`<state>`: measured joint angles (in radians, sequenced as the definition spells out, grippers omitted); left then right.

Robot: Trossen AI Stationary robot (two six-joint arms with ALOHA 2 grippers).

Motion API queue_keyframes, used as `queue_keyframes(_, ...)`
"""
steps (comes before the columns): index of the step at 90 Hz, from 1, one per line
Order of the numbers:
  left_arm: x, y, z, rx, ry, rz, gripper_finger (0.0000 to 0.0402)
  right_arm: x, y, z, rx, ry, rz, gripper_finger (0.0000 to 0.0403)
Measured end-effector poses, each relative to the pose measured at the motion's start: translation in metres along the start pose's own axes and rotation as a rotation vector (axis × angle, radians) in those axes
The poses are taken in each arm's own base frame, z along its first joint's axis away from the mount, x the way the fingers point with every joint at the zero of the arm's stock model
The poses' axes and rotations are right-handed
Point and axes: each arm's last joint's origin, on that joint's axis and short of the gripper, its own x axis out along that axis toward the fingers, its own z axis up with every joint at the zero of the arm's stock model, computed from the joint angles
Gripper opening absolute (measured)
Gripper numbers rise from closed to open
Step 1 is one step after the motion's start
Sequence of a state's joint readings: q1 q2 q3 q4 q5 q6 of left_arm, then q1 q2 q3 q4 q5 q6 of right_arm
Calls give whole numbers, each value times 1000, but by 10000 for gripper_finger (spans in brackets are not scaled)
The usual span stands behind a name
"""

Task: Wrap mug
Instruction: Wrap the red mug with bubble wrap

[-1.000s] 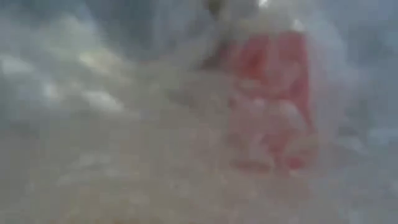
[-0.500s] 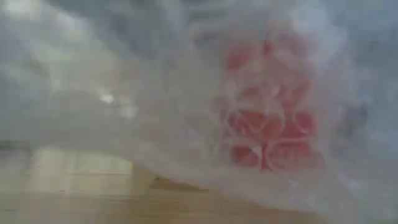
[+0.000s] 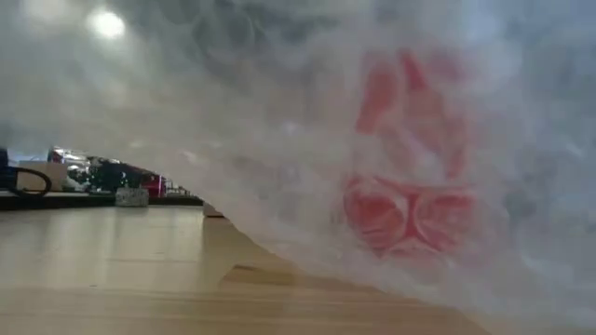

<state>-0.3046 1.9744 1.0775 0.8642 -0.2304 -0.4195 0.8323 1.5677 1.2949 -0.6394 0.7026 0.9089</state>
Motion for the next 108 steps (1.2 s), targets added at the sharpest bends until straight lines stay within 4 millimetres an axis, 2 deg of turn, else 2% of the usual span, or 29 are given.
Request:
queue_keyframes(13, -1, -3, -1, 38, 10, -30, 17, 0, 0, 0, 7, 9, 12, 0)
queue_keyframes(48, 0, -1, 2, 91, -16, -17, 116, 0, 1, 0, 8, 7, 13, 0)
queue_keyframes(70, 1, 4, 16, 68, -130, 1, 129, 0, 1, 0, 3, 7, 13, 0)
queue_keyframes(89, -9, -14, 26, 176, -55, -42, 129, 7, -6, 6, 21, 19, -9, 0)
queue_keyframes(108, -33, -43, 38, 270, 81, -59, 129, 22, -19, 17, 15, 56, -39, 0)
